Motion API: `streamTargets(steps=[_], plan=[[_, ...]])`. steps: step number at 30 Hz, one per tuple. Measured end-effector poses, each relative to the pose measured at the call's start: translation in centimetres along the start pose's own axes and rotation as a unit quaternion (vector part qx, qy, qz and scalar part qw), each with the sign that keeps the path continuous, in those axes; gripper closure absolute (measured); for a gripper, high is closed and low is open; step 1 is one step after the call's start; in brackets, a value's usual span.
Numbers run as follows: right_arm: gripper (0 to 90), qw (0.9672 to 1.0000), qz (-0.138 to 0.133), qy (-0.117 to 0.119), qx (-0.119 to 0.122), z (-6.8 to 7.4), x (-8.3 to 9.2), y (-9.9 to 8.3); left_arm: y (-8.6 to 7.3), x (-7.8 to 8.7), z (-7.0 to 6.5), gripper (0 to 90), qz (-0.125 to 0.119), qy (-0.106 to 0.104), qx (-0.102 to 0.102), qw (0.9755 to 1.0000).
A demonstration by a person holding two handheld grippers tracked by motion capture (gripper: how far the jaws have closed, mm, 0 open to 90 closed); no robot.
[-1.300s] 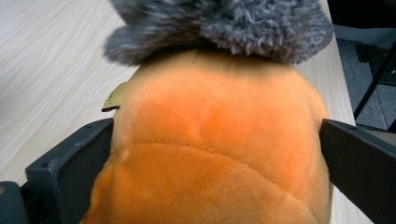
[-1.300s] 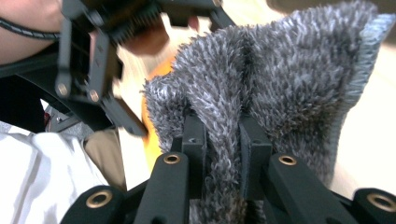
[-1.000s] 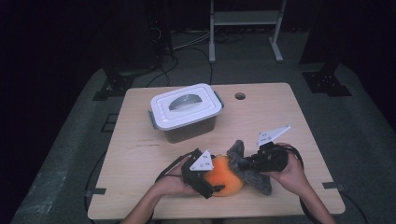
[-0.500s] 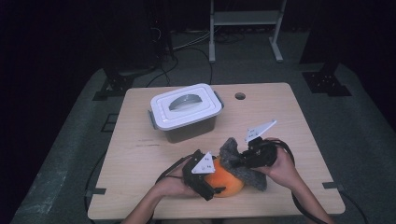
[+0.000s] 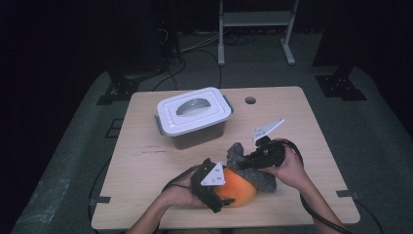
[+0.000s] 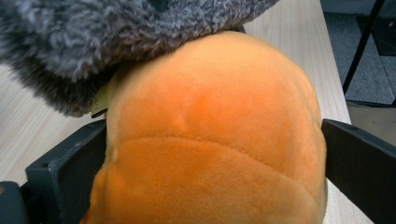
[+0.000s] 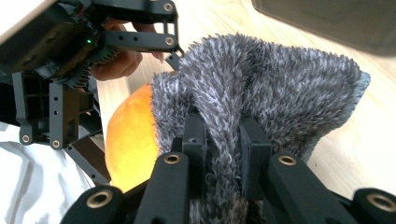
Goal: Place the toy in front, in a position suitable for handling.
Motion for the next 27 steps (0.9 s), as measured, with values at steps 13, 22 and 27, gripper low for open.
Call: streamTargets(steps=[13,22,27], plan=[[75.3,0.9975,-0.013,0.012,-0.068,-1.7,1.3,-6.3,-0.2,0.0,0.4,0.0,-0.002,-0.004,0.015,0.9999],[75.3,0.9983,-0.012,-0.003,-0.058,-0.6,2.8,-8.0,-0.3,-0.1,0.7,0.0,-0.004,-0.004,0.033,0.9994],[75.3,0.9995,-0.025,-0.001,-0.018,1.4,3.0,-5.9,-0.3,0.0,0.9,0.0,-0.004,-0.003,0.04,0.9992]])
Point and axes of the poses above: each handheld gripper's, and its own axes: x roughly backward along the jaws, y roughly out of its top, z roughly to its left, the point moved 7 cm from there along -x, roughly forward along the jaws, and after that the axes turned 1 degree about -x, right-handed, at the moved point
